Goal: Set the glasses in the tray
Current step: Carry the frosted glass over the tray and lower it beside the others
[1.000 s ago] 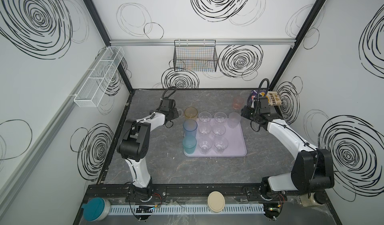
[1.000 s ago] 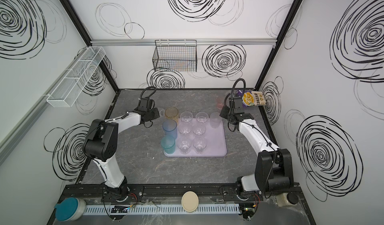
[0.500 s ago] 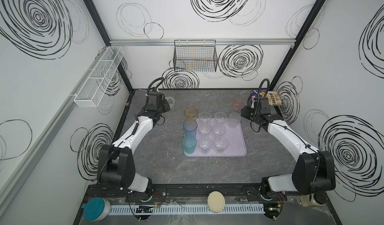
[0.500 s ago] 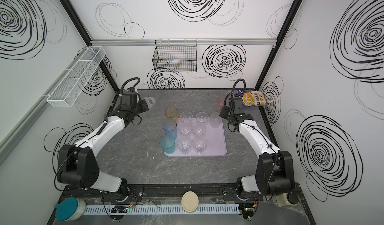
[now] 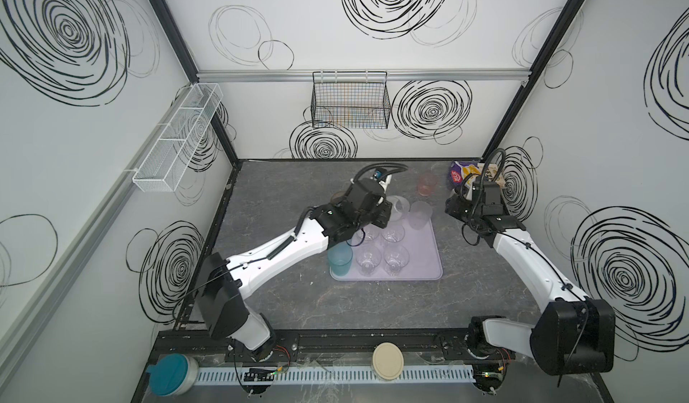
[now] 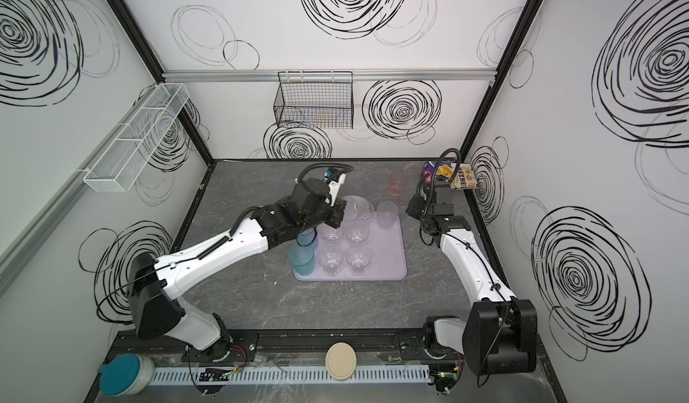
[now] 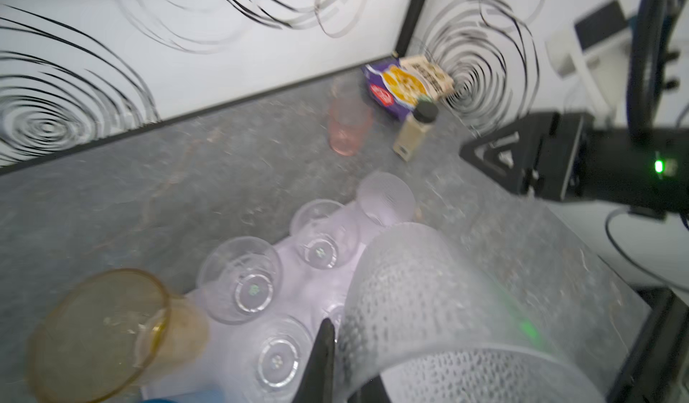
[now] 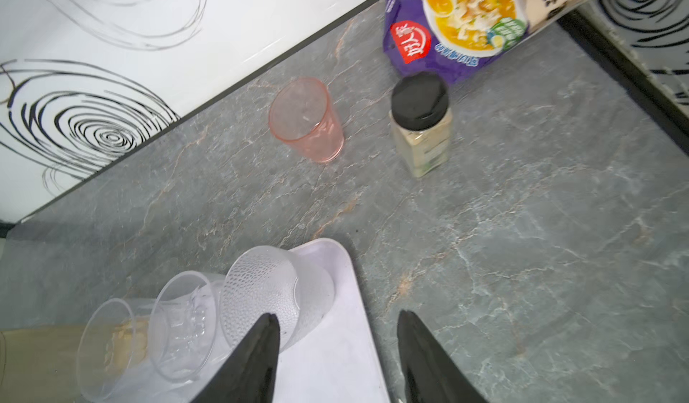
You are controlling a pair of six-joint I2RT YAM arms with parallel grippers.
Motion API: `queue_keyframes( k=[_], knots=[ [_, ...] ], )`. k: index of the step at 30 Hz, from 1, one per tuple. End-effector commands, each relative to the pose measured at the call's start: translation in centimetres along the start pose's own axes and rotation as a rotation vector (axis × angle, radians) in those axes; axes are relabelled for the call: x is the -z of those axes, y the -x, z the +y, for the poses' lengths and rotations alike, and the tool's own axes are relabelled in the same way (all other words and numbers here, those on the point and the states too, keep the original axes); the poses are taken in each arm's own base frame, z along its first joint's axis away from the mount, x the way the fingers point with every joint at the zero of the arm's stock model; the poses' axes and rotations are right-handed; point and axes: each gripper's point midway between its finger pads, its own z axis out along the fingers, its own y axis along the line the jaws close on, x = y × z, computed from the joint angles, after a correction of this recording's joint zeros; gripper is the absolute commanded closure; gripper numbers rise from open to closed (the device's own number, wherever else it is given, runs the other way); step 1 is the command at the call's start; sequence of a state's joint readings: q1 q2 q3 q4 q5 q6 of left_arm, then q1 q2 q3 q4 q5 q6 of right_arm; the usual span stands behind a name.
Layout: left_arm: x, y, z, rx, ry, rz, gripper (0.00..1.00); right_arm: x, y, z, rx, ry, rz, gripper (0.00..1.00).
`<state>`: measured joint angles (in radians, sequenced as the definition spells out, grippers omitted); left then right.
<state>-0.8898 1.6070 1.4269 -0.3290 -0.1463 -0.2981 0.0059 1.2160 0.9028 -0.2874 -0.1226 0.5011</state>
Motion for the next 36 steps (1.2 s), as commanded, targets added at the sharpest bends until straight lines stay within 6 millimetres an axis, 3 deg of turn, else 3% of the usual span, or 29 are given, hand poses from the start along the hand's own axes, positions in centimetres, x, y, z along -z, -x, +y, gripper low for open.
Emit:
queue_keyframes(
  k=[1,4,7,16,25,30,36],
  knots=[
    [-2.0,-1.8,-3.7,-0.069,-0.069,0.083,1.0,1.1,0.1,-1.3,-0.037,-0.001,-0.015,0.44],
    [-4.5,-4.4,-6.3,-0.14,-0.1,0.175,0.99,1.4,0.5,-2.7,-0.072,-0.022,-0.018,0.44],
    [-6.4,-5.8,-7.3,-0.177,-0.1,0.221,1.0,1.7,0.8,-3.4,-0.081,-0.03,-0.023,0.44],
    [-10.6,-8.6,-6.7,-0.239,-0.033,0.31,0.98,1.5,-0.6,-4.2,-0.059,-0.049,0.005,0.44],
    [-14.1,-10.8,-5.6,-0.266,0.02,0.372,0.98,1.2,-2.3,-3.5,-0.035,-0.03,0.028,0.44],
    [-14.8,-11.5,-5.6,-0.28,0.036,0.393,0.98,0.6,-3.2,-3.3,-0.024,-0.023,0.044,0.44],
    [-15.1,-11.9,-5.5,-0.274,0.037,0.398,0.9,0.3,-3.2,-2.6,-0.01,-0.022,0.059,0.44]
  ],
)
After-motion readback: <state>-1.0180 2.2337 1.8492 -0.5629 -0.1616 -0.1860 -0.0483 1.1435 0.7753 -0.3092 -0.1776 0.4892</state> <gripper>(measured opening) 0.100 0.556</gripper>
